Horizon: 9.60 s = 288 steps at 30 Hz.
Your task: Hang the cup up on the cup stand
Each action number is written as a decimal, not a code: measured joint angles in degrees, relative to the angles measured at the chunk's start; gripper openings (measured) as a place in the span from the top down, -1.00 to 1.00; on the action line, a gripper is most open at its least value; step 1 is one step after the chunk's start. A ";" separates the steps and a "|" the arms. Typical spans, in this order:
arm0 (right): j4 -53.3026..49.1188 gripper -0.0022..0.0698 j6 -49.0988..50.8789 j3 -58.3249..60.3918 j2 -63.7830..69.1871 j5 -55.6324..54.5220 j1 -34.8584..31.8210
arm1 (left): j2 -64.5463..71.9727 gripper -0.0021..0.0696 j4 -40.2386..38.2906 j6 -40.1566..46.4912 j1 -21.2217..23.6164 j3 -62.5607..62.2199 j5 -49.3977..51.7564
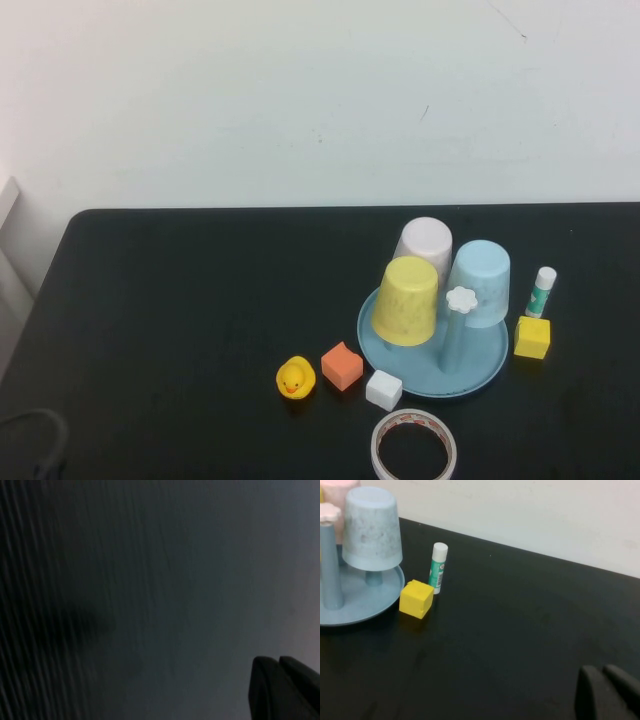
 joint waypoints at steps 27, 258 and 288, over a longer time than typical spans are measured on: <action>0.00 0.94 0.00 0.00 0.00 0.00 0.00 | -70.48 0.95 8.51 13.27 13.76 1.21 47.83; 0.00 0.94 0.00 0.00 0.00 0.00 0.00 | -93.22 0.95 27.54 86.88 23.45 1.11 64.32; 0.00 0.94 0.00 0.00 0.00 0.00 0.22 | -93.22 0.95 27.54 86.88 23.45 1.11 64.37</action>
